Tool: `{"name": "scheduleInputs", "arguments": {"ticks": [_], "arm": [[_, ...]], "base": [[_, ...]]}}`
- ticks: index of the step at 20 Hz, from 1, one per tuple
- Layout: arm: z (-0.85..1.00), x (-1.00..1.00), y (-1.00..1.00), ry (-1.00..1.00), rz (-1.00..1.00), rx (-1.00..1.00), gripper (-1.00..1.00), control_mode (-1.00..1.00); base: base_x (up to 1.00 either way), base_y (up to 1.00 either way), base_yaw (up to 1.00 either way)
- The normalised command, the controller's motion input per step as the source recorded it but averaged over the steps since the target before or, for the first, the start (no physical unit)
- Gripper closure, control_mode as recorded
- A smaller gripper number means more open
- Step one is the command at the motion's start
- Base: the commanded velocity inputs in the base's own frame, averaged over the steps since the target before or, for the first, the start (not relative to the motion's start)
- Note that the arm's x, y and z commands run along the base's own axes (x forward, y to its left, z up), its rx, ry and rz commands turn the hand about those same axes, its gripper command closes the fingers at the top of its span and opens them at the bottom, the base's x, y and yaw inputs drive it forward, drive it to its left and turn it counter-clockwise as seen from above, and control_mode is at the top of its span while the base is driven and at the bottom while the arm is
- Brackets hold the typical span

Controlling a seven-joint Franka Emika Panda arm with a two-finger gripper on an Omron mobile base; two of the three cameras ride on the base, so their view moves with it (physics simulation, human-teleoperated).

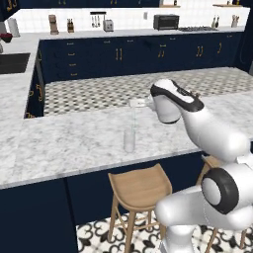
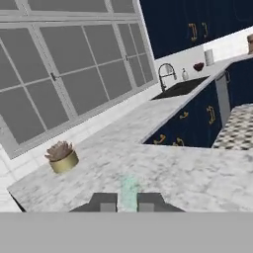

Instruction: Take a straw from the drawer in front and place it inside the glass cup on the dining counter.

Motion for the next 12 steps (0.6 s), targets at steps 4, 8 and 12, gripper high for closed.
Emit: {"name": "scheduleInputs", "arguments": {"ticks": [4, 8, 12], "arm": [[0.00, 0.34, 0.00, -0.24, 0.37, 0.08, 1.00, -1.00], [0.10, 0.27, 0.00, -0.11, 0.22, -0.02, 1.00, -1.00], [0.21, 0.23, 0.00, -0.07, 0.11, -0.04, 1.00, -1.00]], "base": [[0.00, 0.00, 0.00], [0.00, 0.00, 0.00], [0.00, 0.00, 0.00]]}}
